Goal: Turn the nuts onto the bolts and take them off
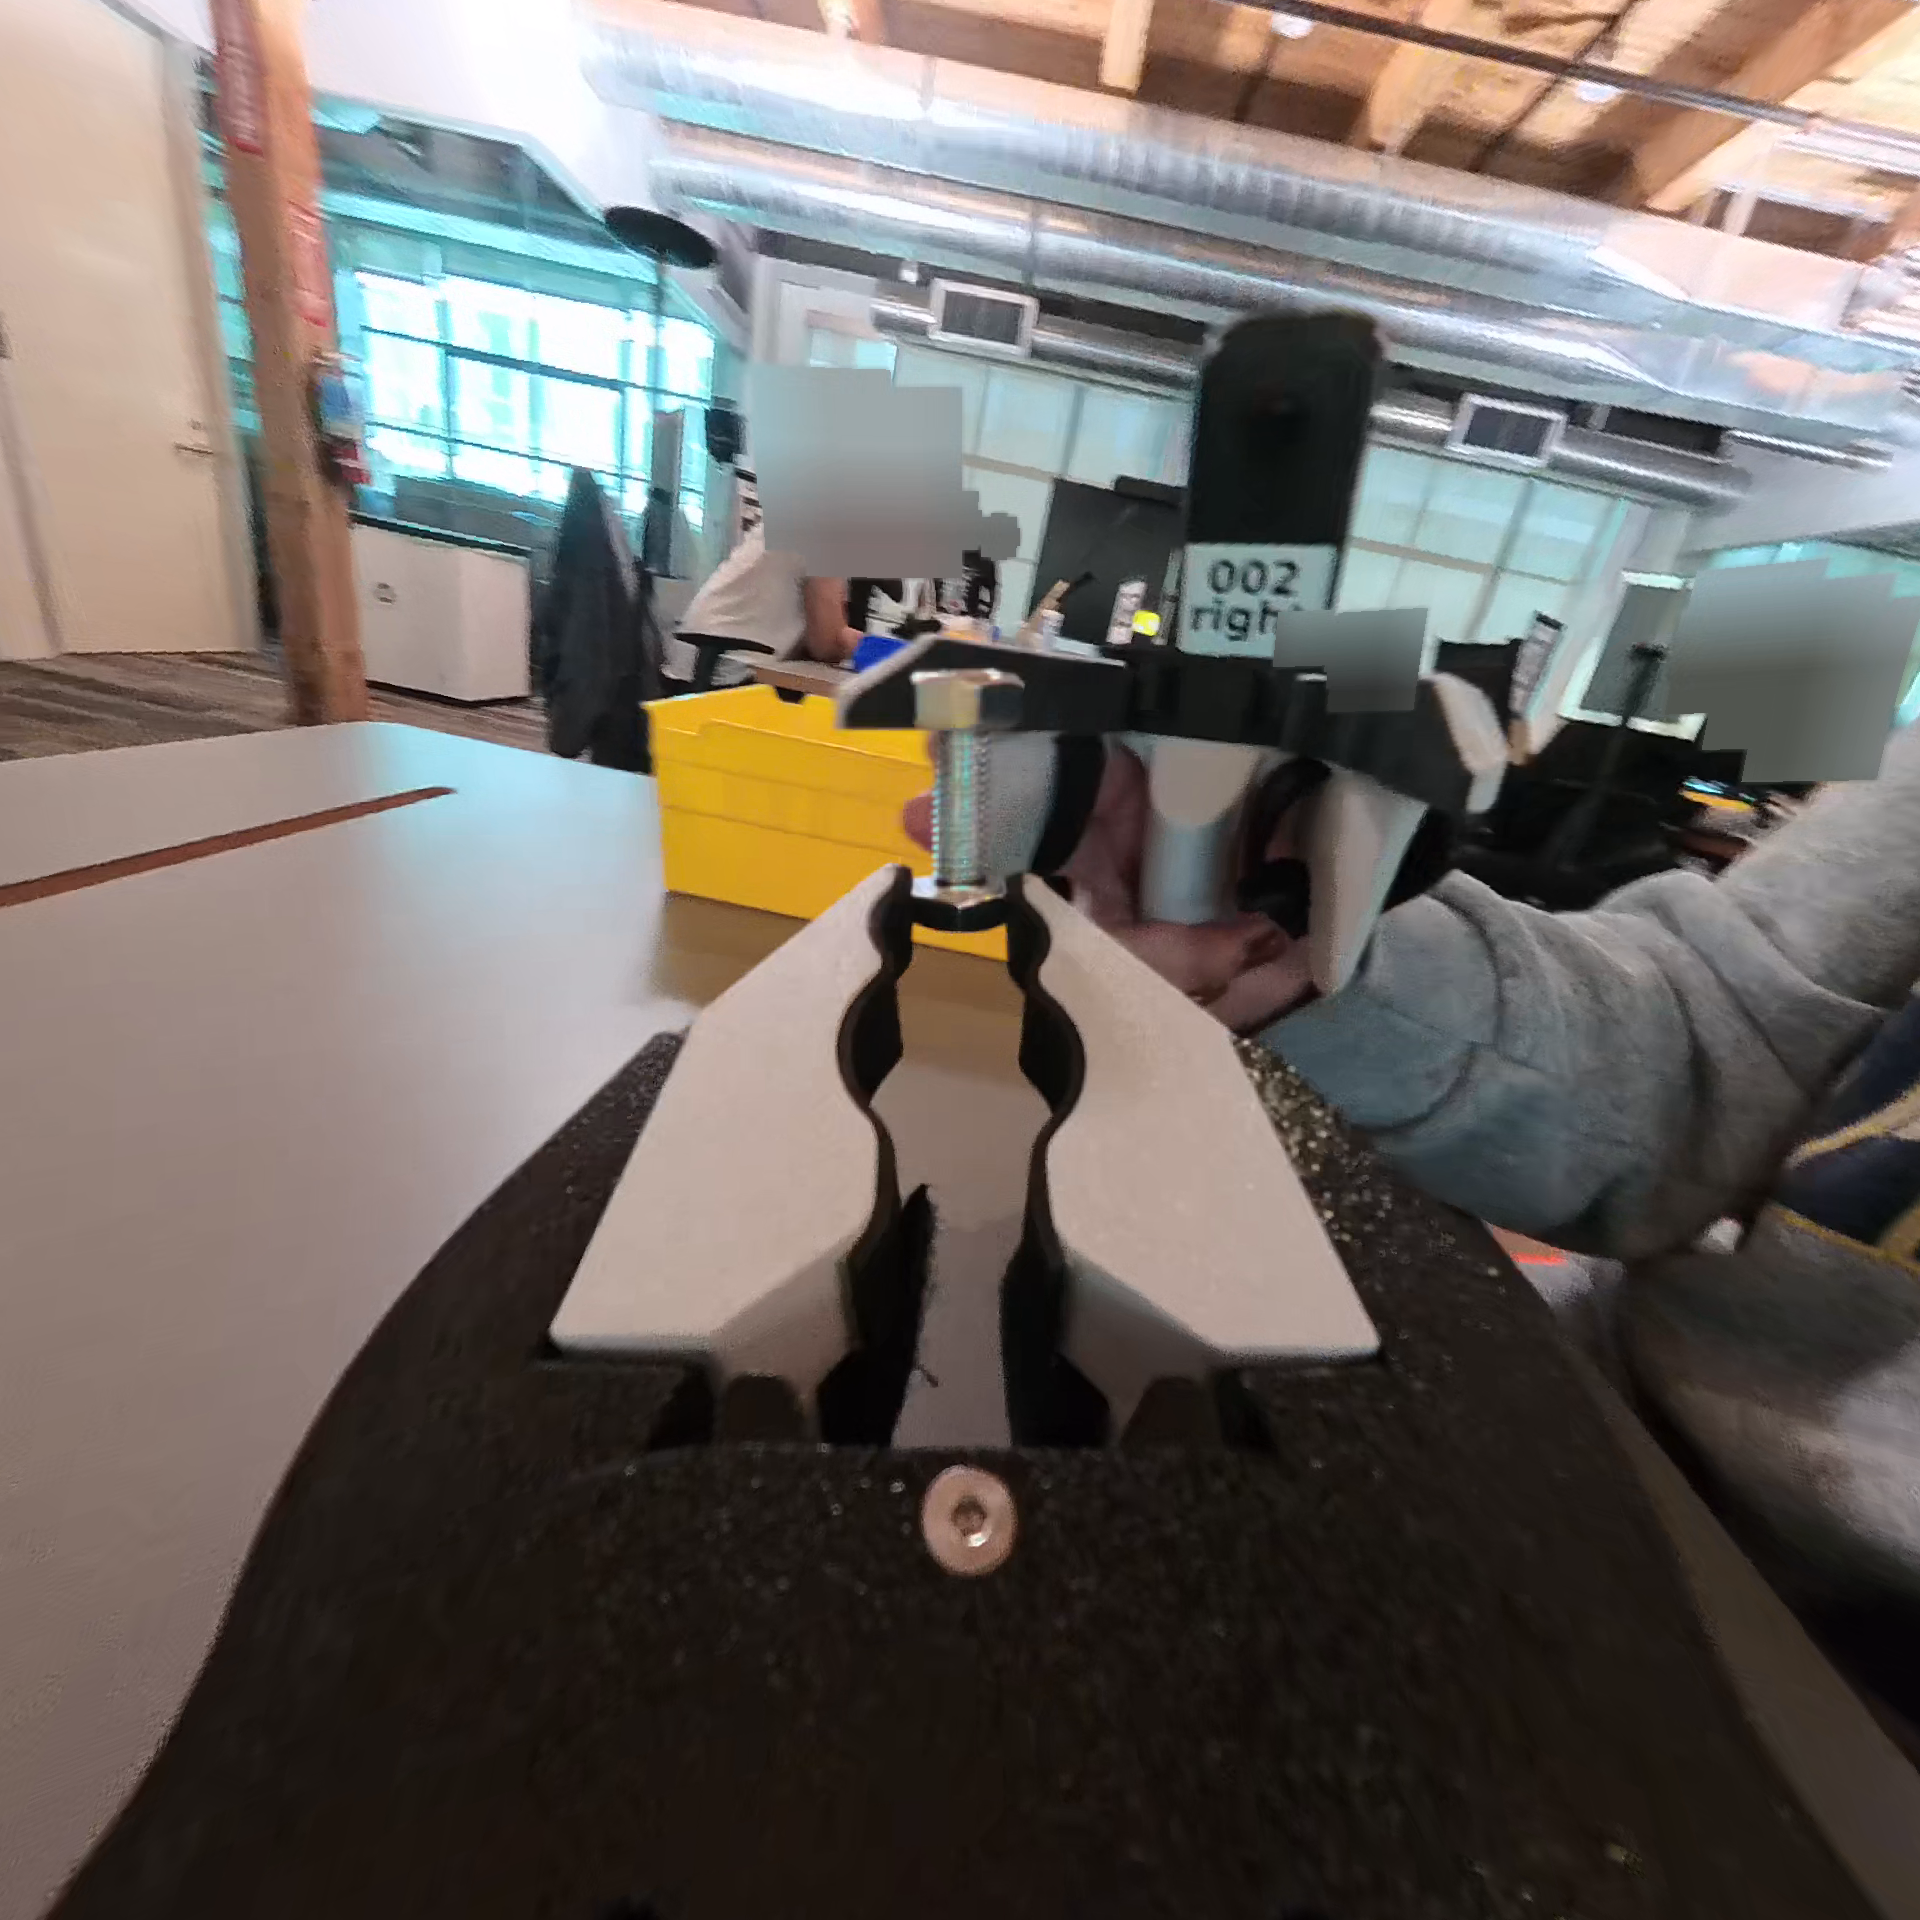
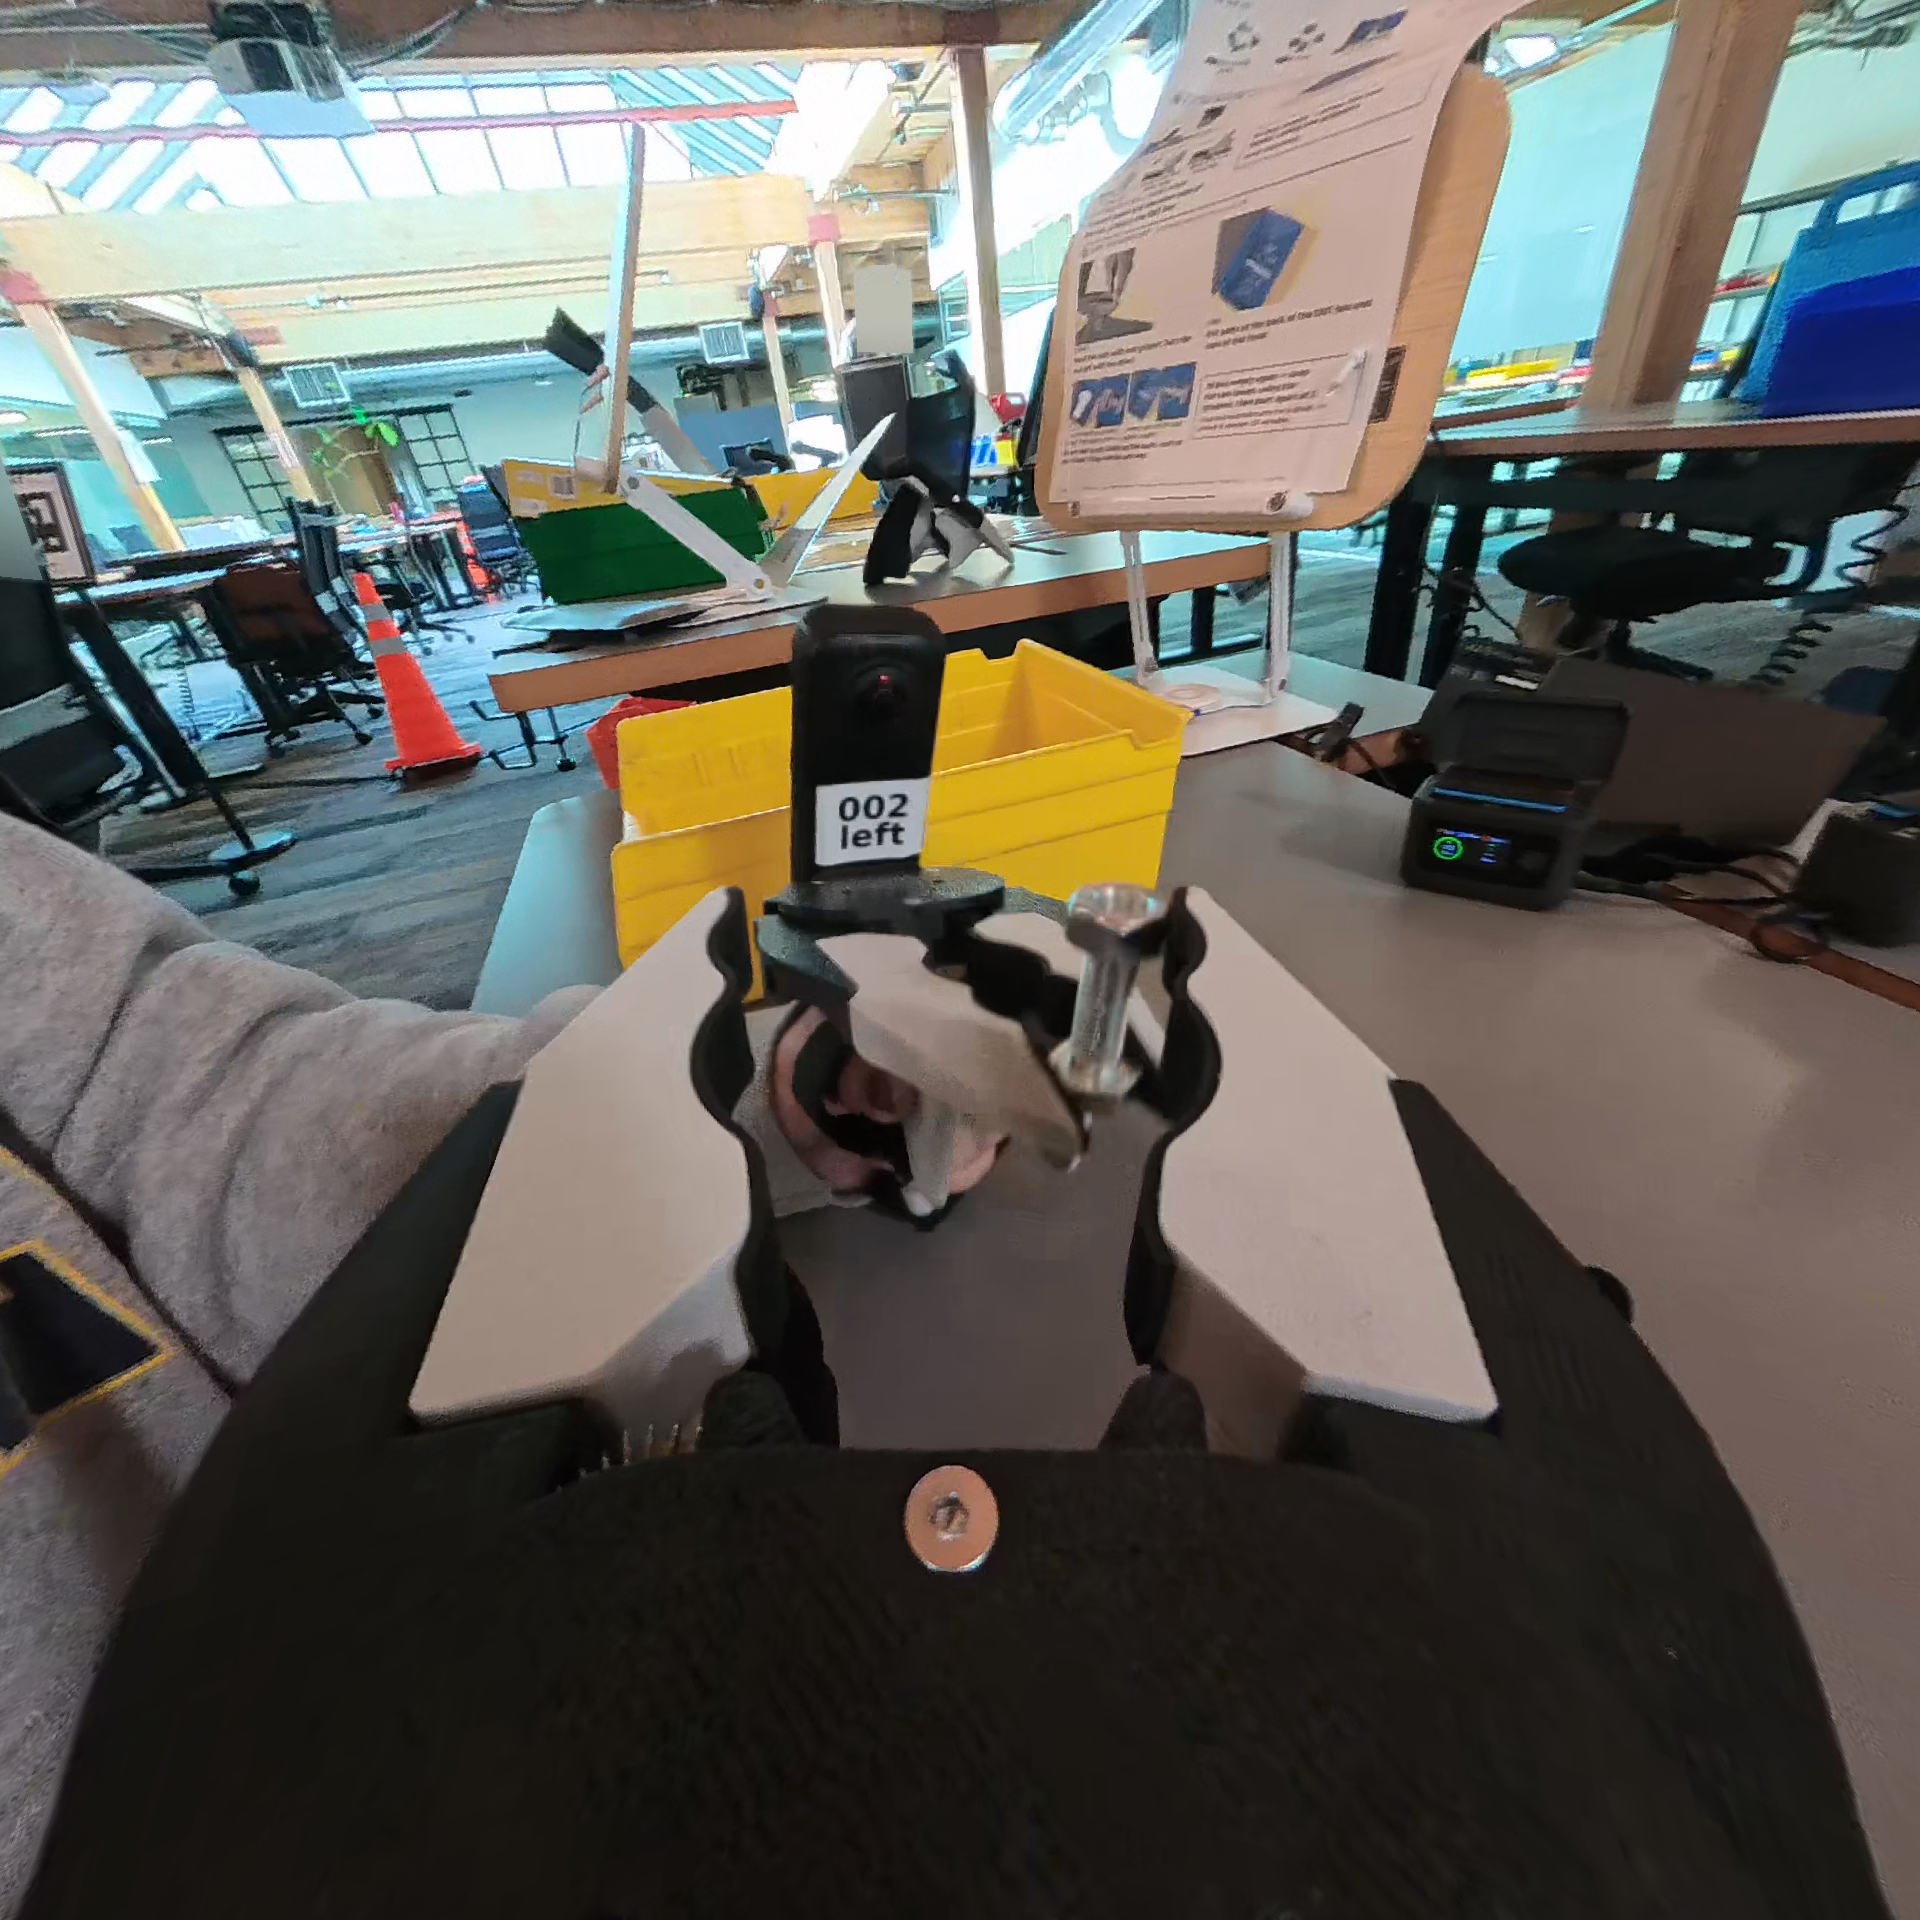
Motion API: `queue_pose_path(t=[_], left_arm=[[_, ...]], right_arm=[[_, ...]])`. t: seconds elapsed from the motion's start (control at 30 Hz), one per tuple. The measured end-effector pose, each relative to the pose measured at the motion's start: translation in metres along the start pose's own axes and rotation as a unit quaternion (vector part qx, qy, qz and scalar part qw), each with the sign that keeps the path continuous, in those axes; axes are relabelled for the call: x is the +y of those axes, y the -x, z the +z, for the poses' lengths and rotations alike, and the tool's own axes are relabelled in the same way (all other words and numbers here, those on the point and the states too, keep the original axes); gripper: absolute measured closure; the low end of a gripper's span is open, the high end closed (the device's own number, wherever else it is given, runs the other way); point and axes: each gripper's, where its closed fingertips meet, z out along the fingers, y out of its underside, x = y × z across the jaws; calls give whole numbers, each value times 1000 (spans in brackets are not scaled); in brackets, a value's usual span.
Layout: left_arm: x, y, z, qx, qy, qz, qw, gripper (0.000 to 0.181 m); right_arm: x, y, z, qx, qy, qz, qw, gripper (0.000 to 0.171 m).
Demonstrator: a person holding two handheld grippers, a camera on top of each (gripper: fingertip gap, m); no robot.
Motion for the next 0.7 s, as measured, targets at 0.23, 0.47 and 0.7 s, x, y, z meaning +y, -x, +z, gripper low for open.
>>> queue_pose_path(t=[0.23,0.47,0.7], left_arm=[[-3,-5,-2,26,-5,-13,1000,166],[8,-22,8,68,23,-5,997,166],[-9,14,-10,-16,-25,-31,999,166]], right_arm=[[-2,-13,-8,30,-22,5,999,108],[1,1,2,-7,-18,-1,1000,117],[-2,-13,-18,19,-40,10,999,118]])
